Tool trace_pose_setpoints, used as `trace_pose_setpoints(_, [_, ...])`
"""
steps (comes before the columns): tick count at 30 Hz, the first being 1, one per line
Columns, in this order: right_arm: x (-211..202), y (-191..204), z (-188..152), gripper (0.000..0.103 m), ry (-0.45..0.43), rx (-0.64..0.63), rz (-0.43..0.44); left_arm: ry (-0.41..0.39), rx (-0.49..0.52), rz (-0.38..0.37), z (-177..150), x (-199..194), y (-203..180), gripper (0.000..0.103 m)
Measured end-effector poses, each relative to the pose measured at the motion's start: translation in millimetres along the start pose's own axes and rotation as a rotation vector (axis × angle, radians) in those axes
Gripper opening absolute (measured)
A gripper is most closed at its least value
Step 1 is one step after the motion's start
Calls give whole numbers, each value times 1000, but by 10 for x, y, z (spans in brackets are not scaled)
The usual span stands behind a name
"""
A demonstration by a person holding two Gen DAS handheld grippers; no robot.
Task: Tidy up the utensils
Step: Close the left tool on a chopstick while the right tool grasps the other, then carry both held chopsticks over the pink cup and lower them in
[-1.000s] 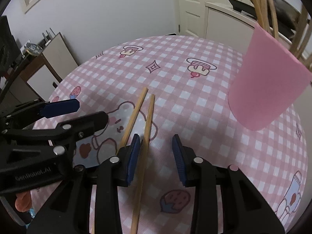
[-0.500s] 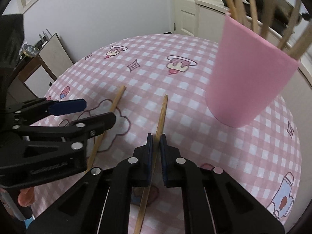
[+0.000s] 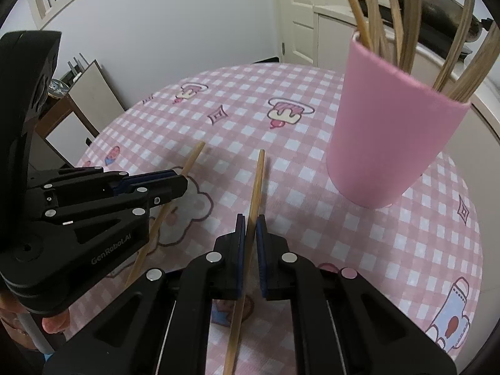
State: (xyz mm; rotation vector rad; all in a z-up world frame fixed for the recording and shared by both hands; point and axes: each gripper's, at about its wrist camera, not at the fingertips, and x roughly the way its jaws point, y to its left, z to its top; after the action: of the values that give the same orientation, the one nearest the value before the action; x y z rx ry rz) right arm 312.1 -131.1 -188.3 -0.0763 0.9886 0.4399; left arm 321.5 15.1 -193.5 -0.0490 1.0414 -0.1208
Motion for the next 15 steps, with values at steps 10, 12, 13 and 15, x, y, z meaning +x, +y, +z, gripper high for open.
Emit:
trace_pose_setpoints(10, [-585,143,43,5,-123,-16,40,-163,-10,-56,-9,-850,-50,6])
trace_pose_setpoints(12, [-737,164,45,5,-161,-17,39,-209,-16,-70,-12,-1072,-61,6])
trace_pose_setpoints(13, [-814,168,45,5,-178,-17,41,-234,-15,-77,-15,-1198,-76,6])
trace_pose_setpoints(15, [-987,169,40,5,-217,-15,46,-274,-23,-93,6,-1363,-83,6])
